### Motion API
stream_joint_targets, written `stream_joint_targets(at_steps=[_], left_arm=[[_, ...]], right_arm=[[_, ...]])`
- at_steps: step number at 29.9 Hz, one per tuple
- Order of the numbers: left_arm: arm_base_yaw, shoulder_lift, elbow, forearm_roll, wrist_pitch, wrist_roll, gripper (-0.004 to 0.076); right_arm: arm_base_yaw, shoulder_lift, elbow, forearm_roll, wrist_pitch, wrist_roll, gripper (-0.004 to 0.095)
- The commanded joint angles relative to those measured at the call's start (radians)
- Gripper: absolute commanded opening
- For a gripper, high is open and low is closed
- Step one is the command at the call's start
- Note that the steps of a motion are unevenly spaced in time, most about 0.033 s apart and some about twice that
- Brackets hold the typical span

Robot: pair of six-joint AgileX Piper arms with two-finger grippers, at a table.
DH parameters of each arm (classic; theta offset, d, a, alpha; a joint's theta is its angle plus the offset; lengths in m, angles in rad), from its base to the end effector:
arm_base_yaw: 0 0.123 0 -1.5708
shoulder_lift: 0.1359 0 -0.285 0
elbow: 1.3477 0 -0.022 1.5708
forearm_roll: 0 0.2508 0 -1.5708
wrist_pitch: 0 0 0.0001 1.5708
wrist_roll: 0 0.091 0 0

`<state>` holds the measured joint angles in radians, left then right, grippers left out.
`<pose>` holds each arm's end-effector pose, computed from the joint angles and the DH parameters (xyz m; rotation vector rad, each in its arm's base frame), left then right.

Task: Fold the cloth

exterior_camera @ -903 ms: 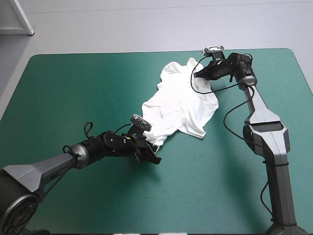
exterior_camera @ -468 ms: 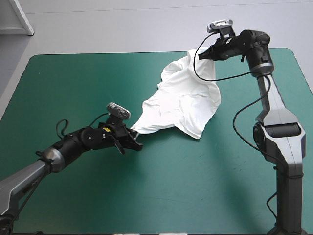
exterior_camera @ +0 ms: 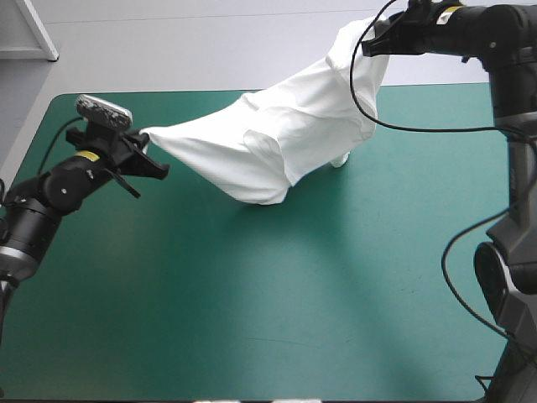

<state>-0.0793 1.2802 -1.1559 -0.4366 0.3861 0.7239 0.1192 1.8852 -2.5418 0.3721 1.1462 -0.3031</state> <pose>0.2885 -0.0375 0.3830 0.4862 1.8942 -0.0010 0.3673 0.0744 0.5340 -0.4734 1.8776 0.3118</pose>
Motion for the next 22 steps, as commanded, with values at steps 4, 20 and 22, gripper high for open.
stream_joint_targets(at_steps=[4,20,22], left_arm=[[0.011,-0.100,-0.349,0.097,0.052,-0.025,0.0019],[0.012,-0.305,-0.759,0.234,0.426,-0.162,0.0019],[0.012,-0.343,-0.759,0.266,0.447,-0.192,0.0019]], right_arm=[[0.003,-0.275,-0.032,0.004,-0.064,-0.013,0.0003],[0.005,-0.712,0.092,-0.009,0.034,0.014,0.0001],[0.005,-0.778,0.164,-0.013,0.034,0.033,0.0001]])
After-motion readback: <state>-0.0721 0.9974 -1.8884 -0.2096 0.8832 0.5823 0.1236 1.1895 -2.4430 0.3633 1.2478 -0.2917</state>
